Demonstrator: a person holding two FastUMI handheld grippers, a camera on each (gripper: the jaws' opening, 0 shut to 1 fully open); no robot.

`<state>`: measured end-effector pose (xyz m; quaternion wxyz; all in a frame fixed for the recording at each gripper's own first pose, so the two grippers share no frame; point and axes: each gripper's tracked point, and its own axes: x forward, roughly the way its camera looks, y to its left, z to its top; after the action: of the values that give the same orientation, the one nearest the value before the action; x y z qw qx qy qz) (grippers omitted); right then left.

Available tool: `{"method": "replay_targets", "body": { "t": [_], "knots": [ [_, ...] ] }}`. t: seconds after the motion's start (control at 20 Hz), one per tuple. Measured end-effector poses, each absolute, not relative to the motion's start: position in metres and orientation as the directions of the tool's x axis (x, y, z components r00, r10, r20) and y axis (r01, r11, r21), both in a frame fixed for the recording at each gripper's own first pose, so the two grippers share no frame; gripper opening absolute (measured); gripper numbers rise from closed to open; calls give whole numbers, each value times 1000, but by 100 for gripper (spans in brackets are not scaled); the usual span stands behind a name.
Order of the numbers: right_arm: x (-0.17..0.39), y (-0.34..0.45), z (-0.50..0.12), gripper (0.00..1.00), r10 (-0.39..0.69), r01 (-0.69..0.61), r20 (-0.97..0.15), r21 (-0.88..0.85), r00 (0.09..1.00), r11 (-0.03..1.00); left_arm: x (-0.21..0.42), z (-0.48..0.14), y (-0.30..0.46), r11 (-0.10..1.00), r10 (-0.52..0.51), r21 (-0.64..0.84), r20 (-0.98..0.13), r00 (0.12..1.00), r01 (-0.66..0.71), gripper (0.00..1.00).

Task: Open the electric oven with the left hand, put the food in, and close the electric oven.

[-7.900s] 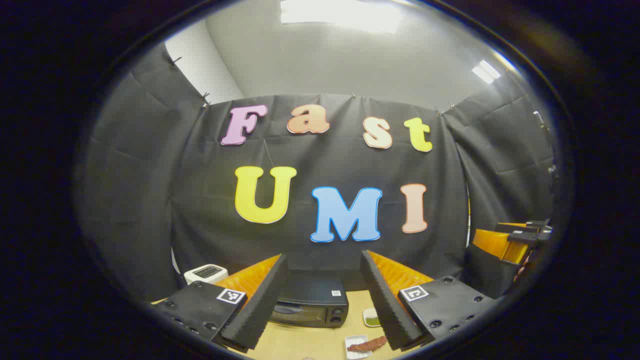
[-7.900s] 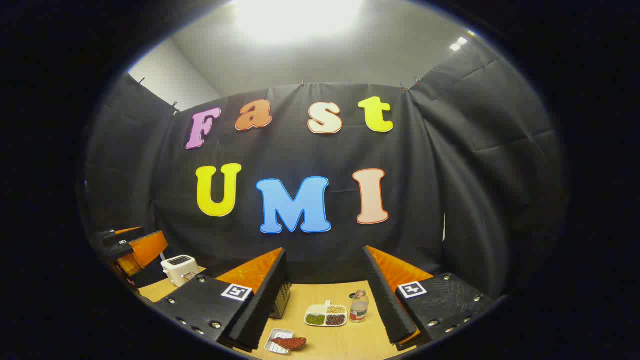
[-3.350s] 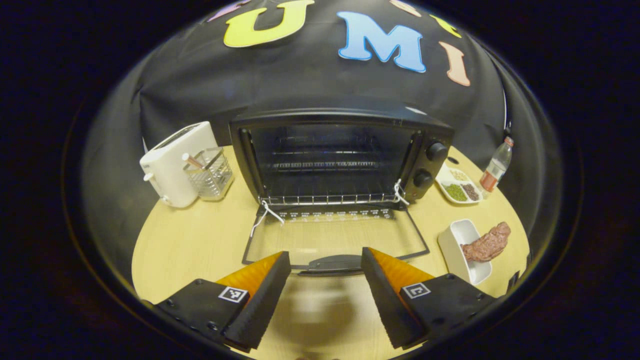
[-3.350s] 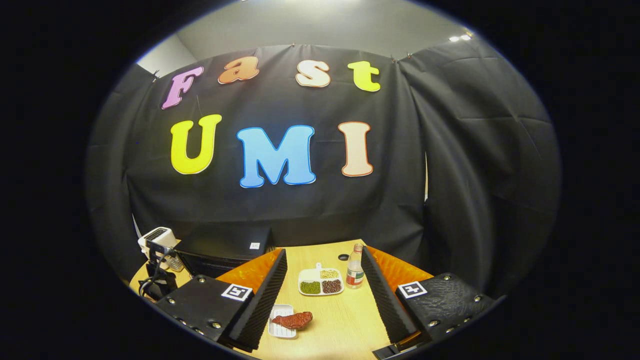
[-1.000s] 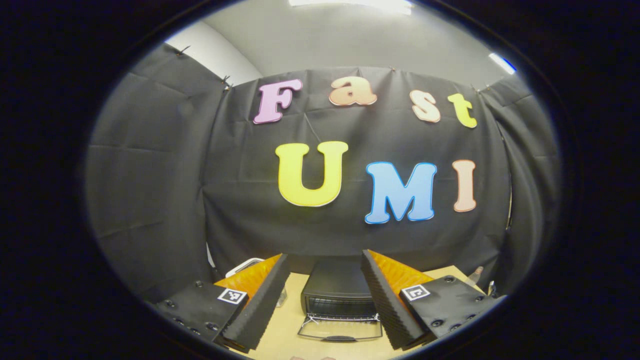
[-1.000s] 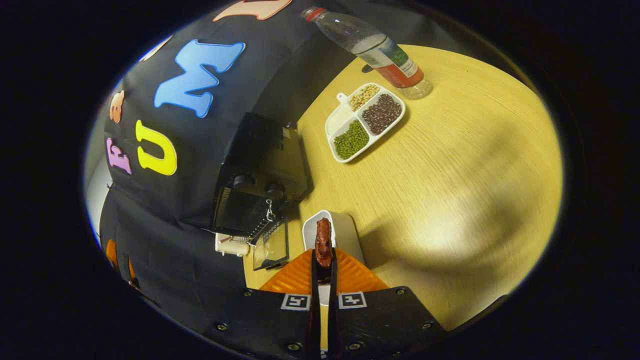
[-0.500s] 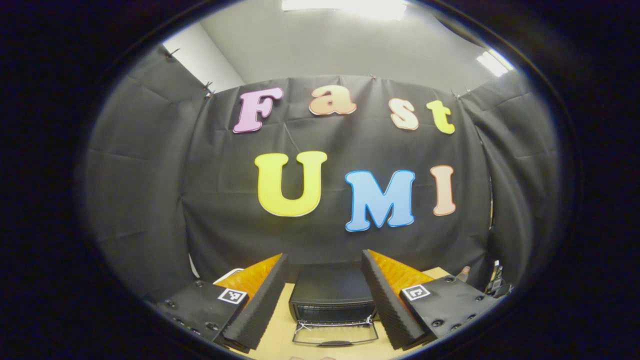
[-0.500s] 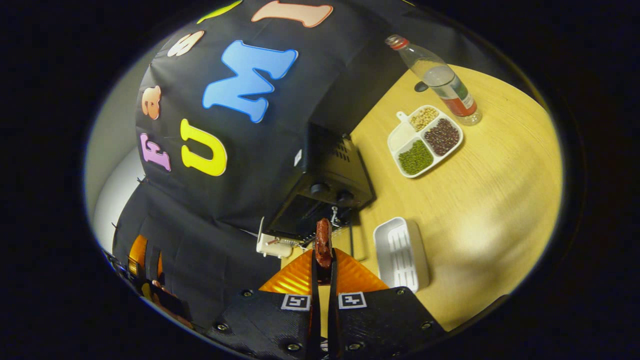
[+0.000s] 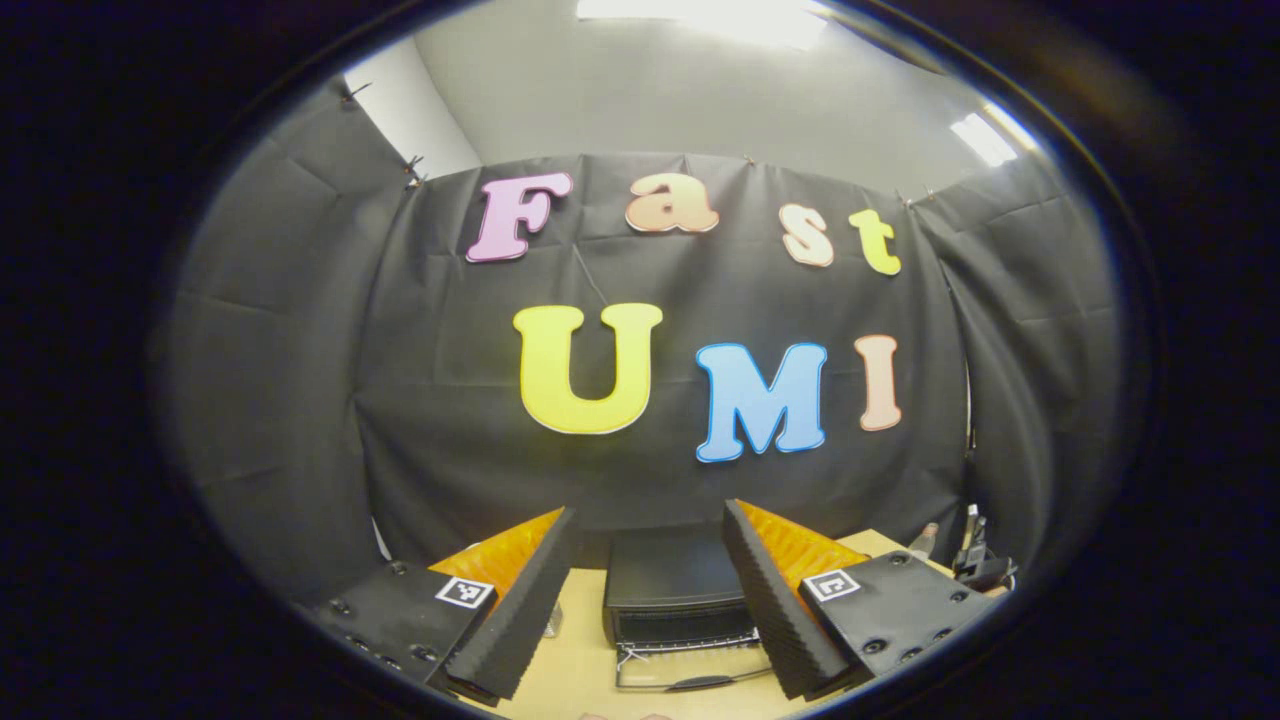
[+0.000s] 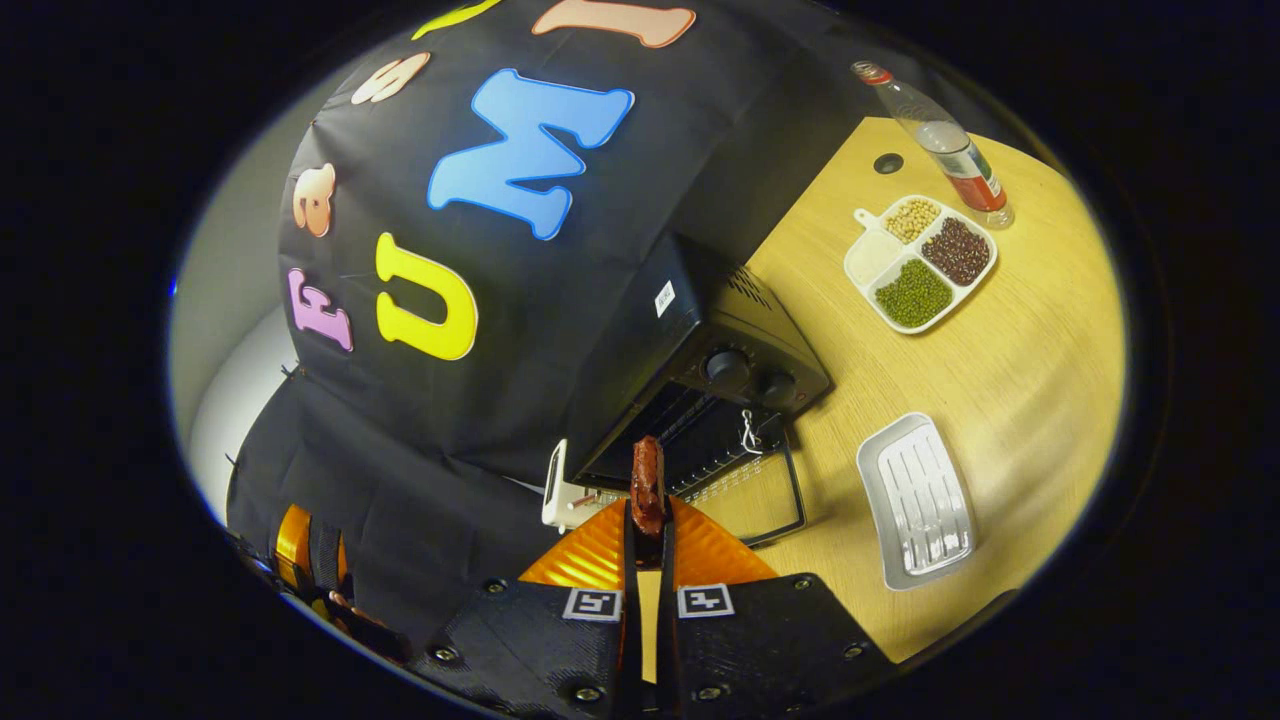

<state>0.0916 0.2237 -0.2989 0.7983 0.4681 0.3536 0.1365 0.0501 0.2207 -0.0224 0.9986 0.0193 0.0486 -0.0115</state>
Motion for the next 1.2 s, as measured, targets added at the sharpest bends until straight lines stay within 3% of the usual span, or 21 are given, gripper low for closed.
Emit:
{"method": "replay_targets", "body": {
  "t": [0.35, 0.45, 0.65, 0.7, 0.85, 0.9, 1.05, 1.2],
  "knots": [
    [156, 273, -338, 6, 493, 259, -415, 898, 765, 355, 45, -39, 273, 999, 18, 46, -143, 989, -12, 92],
    [169, 291, -352, 6, 492, 290, -412, 906, 767, 307, 45, -39, 285, 999, 33, 47, -146, 989, -26, 100],
    [191, 315, -374, 6, 465, 335, -410, 911, 785, 238, 49, -43, 306, 997, 56, 55, -157, 986, -48, 100],
    [197, 320, -378, 6, 458, 340, -409, 912, 789, 230, 50, -46, 309, 997, 60, 57, -166, 984, -51, 92],
    [214, 324, -398, 7, 409, 380, -448, 893, 795, 240, 51, -58, 321, 996, 72, 58, -191, 979, -63, 92],
    [219, 325, -400, 7, 389, 392, -453, 891, 803, 229, 52, -60, 323, 996, 75, 58, -195, 978, -65, 100],
    [232, 322, -411, 11, 328, 427, -474, 880, 817, 207, 56, -69, 330, 996, 82, 57, -213, 974, -71, 100],
    [237, 317, -423, 14, 275, 463, -539, 836, 796, 296, 61, -73, 331, 997, 75, 30, -232, 970, -70, 100]
  ]
}}
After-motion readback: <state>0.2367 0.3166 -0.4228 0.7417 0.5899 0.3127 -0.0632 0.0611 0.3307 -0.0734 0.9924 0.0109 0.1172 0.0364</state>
